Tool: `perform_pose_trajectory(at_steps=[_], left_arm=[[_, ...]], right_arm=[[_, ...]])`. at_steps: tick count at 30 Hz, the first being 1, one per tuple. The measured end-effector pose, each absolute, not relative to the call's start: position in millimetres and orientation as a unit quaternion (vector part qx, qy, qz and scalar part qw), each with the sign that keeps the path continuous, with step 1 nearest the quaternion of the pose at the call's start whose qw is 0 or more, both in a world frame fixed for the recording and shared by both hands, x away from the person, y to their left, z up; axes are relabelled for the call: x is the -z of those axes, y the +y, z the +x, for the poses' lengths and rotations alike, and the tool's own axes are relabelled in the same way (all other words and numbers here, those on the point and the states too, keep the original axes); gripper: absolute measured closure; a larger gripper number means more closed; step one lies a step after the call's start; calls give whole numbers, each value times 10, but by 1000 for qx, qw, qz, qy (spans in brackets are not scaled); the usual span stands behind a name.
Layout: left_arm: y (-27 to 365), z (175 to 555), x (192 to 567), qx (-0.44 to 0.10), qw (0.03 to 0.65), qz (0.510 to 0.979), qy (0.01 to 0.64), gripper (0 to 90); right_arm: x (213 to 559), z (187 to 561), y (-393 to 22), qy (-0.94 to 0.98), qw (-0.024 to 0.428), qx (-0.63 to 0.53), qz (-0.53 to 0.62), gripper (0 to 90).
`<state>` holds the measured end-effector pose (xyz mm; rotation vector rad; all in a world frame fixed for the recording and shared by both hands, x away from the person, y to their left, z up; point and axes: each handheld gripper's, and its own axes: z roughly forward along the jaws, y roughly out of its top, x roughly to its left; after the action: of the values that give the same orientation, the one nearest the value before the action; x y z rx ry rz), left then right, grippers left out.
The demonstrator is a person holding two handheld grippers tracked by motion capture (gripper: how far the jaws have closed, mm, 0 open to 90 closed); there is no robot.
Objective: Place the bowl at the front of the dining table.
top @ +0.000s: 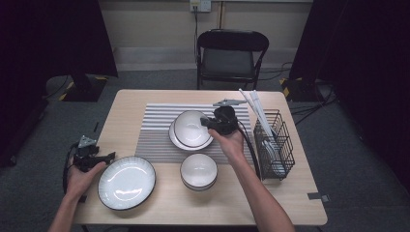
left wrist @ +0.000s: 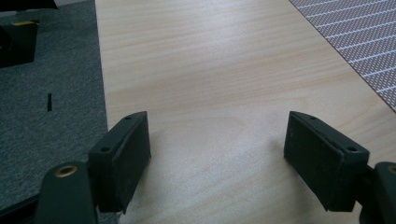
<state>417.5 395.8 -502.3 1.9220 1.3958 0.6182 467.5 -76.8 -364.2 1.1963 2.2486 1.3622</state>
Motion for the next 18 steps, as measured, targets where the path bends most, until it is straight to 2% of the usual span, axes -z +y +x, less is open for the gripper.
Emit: perform_pose_trajectory(at_steps=[18], left_arm=[[3958,4175,5023,-237,337,737,535,224]], right_arm=[[3564,5028,-567,777,132,-446,424,830]])
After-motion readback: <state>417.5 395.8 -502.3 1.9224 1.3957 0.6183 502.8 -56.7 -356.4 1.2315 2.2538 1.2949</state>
